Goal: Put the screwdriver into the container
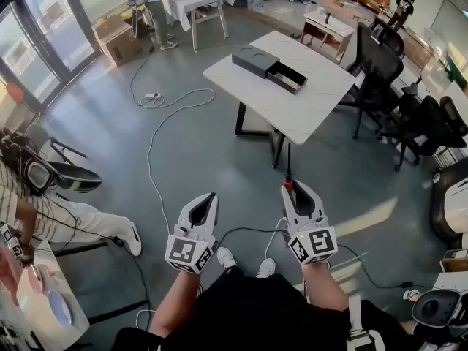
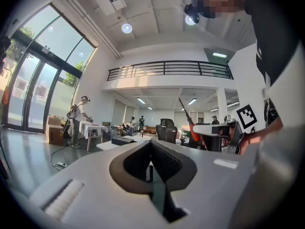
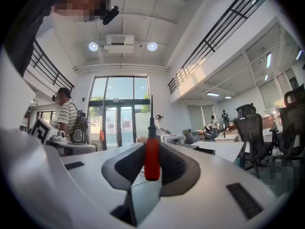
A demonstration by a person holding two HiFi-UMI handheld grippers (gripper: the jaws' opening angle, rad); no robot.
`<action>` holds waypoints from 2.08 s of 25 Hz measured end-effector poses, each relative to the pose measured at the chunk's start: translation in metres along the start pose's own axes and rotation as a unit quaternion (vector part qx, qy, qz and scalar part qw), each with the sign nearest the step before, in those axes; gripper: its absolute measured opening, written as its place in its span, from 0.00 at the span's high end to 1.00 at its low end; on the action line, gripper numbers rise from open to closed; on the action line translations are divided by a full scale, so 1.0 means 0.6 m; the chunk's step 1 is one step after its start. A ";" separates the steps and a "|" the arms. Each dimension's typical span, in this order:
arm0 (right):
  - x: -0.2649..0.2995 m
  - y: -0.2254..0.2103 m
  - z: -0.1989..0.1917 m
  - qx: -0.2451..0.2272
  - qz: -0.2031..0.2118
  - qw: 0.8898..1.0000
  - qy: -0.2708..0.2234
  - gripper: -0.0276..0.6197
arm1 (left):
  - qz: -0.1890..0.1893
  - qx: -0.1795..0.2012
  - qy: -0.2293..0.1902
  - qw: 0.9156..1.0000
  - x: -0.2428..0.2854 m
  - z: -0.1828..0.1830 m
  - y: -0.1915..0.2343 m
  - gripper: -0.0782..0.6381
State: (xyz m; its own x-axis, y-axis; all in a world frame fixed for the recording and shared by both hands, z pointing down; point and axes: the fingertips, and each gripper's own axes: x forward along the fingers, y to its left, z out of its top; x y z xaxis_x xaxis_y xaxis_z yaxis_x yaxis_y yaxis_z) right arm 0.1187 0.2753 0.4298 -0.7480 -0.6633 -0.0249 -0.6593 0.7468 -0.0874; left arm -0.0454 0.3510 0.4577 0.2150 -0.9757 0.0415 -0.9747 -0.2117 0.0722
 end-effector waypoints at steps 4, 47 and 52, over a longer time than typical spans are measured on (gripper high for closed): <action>-0.007 0.001 0.013 0.004 0.000 1.000 -0.003 0.81 | -0.005 -0.001 -0.002 1.000 0.002 0.009 -0.012 0.88; 0.179 -0.048 0.005 -0.005 -0.071 0.997 -0.011 0.81 | -0.061 -0.015 0.018 0.998 0.170 -0.001 0.160 0.88; 0.212 -0.118 0.009 -0.002 -0.071 0.997 -0.017 0.81 | -0.064 -0.009 0.025 0.998 0.251 0.001 0.156 0.88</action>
State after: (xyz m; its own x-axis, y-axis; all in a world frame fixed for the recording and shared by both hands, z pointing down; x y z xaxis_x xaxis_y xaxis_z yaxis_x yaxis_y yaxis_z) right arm 0.0704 0.1379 0.4272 -0.6446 -0.7631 -0.0463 -0.7582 0.6459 -0.0890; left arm -0.1040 0.1843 0.4702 0.3410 -0.9367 0.0799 -0.9378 -0.3329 0.0988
